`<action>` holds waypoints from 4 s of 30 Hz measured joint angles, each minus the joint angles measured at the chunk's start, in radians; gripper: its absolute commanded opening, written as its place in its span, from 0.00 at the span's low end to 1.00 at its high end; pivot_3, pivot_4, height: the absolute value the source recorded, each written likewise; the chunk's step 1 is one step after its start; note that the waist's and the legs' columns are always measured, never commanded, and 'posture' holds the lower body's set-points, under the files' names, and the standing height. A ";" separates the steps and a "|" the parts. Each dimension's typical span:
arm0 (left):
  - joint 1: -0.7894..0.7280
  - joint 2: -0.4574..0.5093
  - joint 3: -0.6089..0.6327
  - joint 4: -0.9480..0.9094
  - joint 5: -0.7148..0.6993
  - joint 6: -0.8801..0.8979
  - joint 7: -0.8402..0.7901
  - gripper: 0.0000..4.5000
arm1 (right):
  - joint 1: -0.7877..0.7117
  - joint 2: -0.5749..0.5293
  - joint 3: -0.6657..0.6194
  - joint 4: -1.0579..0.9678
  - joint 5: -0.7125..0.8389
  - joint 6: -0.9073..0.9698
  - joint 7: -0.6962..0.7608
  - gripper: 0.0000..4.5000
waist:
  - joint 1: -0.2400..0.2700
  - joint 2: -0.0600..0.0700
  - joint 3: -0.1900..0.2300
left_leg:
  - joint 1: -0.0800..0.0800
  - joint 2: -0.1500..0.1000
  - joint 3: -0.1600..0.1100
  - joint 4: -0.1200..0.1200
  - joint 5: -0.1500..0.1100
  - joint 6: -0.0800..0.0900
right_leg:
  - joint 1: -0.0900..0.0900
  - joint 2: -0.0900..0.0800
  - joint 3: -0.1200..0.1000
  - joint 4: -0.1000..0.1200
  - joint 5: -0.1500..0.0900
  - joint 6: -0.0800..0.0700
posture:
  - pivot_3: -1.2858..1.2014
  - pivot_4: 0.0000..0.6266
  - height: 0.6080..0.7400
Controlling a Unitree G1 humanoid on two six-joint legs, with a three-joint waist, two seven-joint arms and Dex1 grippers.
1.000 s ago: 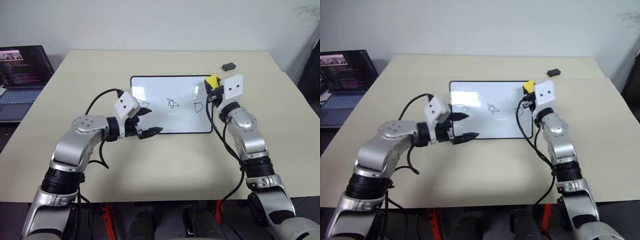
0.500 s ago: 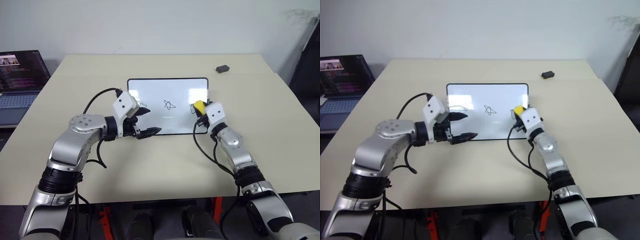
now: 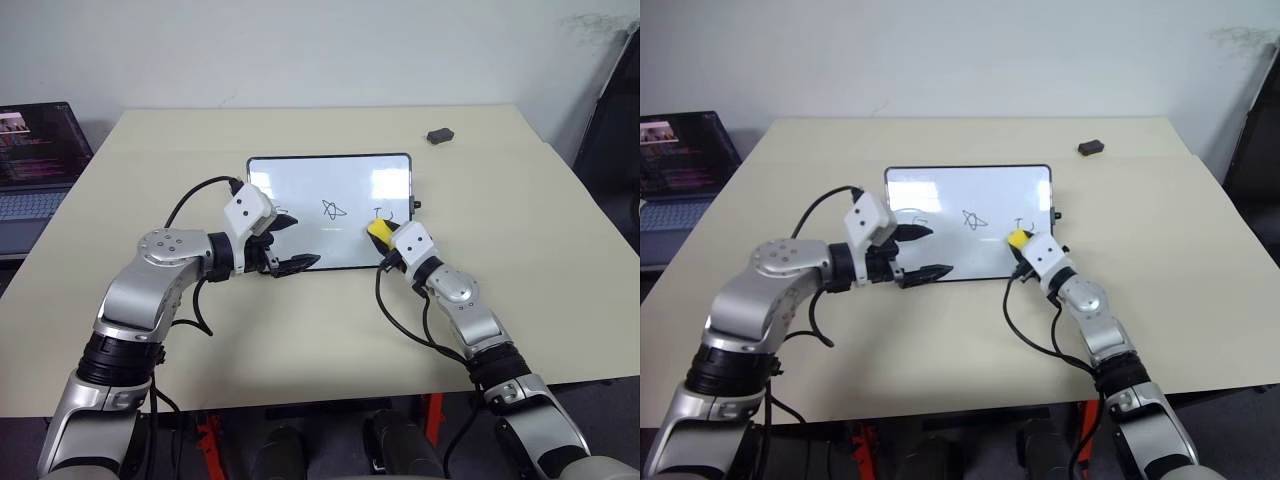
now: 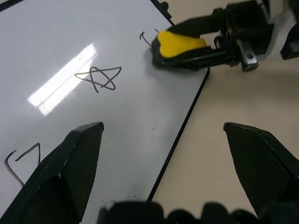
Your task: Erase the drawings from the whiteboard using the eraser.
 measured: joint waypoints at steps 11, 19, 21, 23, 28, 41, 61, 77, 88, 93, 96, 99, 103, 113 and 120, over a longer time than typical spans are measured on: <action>0.024 0.010 0.003 -0.002 -0.001 -0.001 0.004 1.00 | -0.148 0.025 -0.079 0.037 -0.003 0.179 -0.114 0.27 | 0.025 0.000 0.000 | -0.004 -0.001 -0.001 -0.001 0.000 0.000 | -0.003 -0.002 -0.003 -0.001 0.001 -0.002 | 0.52 0.24 1.00; 0.043 0.015 0.015 -0.011 -0.002 0.000 0.019 1.00 | -0.029 -0.003 -0.072 -0.092 -0.021 0.325 -0.086 0.27 | 0.034 0.000 0.000 | 0.000 -0.002 -0.001 0.001 0.000 0.000 | 0.002 -0.003 -0.003 -0.001 -0.002 0.003 | 0.52 0.24 1.00; 0.043 0.015 0.015 -0.012 -0.003 0.000 0.020 1.00 | -0.003 -0.005 -0.061 -0.123 -0.021 0.373 -0.067 0.27 | 0.034 0.000 0.000 | 0.004 -0.002 -0.001 0.001 0.000 0.000 | 0.006 -0.003 -0.003 -0.001 -0.002 0.003 | 0.52 0.24 1.00; 0.042 0.014 0.015 -0.012 -0.004 0.000 0.020 1.00 | 0.006 -0.007 -0.044 -0.145 -0.021 0.412 -0.051 0.27 | 0.031 0.000 0.000 | 0.007 -0.001 0.000 0.001 0.000 0.000 | 0.007 -0.002 -0.001 0.000 -0.002 0.003 | 0.52 0.24 1.00; 0.042 0.013 0.015 -0.012 -0.004 0.000 0.020 1.00 | 0.037 -0.044 0.005 -0.219 -0.034 0.486 -0.001 0.27 | 0.022 -0.001 0.000 | 0.008 -0.001 0.000 0.000 0.000 0.000 | 0.007 0.000 -0.001 0.000 -0.002 0.003 | 0.52 0.24 1.00; 0.042 0.007 0.015 -0.018 -0.006 0.003 0.021 1.00 | -0.027 -0.025 -0.134 -0.242 0.018 0.492 -0.093 0.27 | 0.025 0.000 0.000 | -0.004 -0.001 -0.001 0.000 0.000 0.000 | -0.002 0.000 -0.002 -0.002 0.000 0.000 | 0.52 0.24 1.00; 0.042 -0.004 0.014 -0.031 -0.006 0.010 0.020 1.00 | 0.066 -0.084 -0.012 -0.310 -0.024 0.563 -0.015 0.27 | 0.019 0.000 0.000 | -0.001 -0.001 -0.001 0.001 0.000 0.000 | 0.000 0.000 -0.002 -0.001 -0.002 0.003 | 0.52 0.24 1.00; 0.059 -0.004 0.024 -0.034 -0.006 0.016 0.047 1.00 | 0.047 -0.049 -0.063 -0.410 0.122 0.566 0.083 0.27 | 0.024 0.001 0.001 | -0.003 -0.001 -0.002 -0.001 0.000 0.000 | -0.001 0.000 -0.003 -0.003 -0.001 0.003 | 0.52 0.24 1.00; 0.105 -0.004 0.086 -0.079 -0.018 0.080 0.138 1.00 | 0.078 -0.037 -0.054 -0.368 0.096 0.291 0.066 0.27 | 0.025 0.001 0.001 | -0.003 -0.001 -0.002 0.000 0.000 0.000 | -0.001 0.000 -0.003 -0.002 -0.002 0.003 | 0.52 0.24 1.00; 0.111 -0.003 0.100 -0.081 -0.014 0.082 0.176 1.00 | -0.002 0.002 -0.031 -0.203 0.096 0.212 0.077 0.27 | 0.021 0.001 0.001 | -0.002 -0.001 -0.001 0.000 0.000 0.000 | -0.001 0.000 -0.002 -0.001 -0.001 0.001 | 0.52 0.24 1.00; 0.116 0.006 0.107 -0.086 -0.014 0.082 0.187 1.00 | -0.097 0.029 -0.032 -0.076 0.095 0.135 0.080 0.27 | 0.021 0.001 0.001 | -0.002 0.000 -0.002 0.000 0.000 0.000 | -0.001 0.000 -0.003 -0.001 0.000 0.001 | 0.52 0.24 1.00; 0.120 0.016 0.108 -0.089 -0.009 0.088 0.199 1.00 | -0.179 0.060 -0.030 0.059 0.087 0.047 0.081 0.27 | 0.020 0.001 0.001 | -0.002 0.000 -0.002 -0.001 0.000 0.000 | -0.001 0.000 -0.003 -0.002 0.001 -0.001 | 0.52 0.24 1.00; 0.119 0.020 0.110 -0.097 -0.013 0.115 0.213 1.00 | -0.245 0.086 -0.019 0.217 0.055 -0.047 0.078 0.27 | 0.021 0.001 0.001 | -0.003 -0.001 -0.002 -0.001 0.000 0.000 | -0.001 -0.002 -0.004 -0.002 0.001 -0.002 | 0.52 0.24 1.00; 0.092 0.043 0.109 -0.119 -0.017 0.130 0.210 1.00 | -0.369 0.099 -0.028 0.531 0.010 -0.227 -0.006 0.27 | 0.020 0.001 0.001 | -0.003 -0.001 -0.002 -0.001 0.000 0.000 | -0.001 -0.004 -0.004 -0.001 0.001 -0.002 | 0.52 0.24 1.00; 0.075 0.054 0.107 -0.119 -0.015 0.144 0.194 1.00 | -0.372 0.097 -0.045 0.532 0.013 -0.248 -0.031 0.27 | 0.019 0.002 0.002 | -0.003 -0.001 -0.002 -0.001 0.000 0.000 | -0.001 -0.004 -0.004 -0.001 0.001 -0.002 | 0.52 0.24 1.00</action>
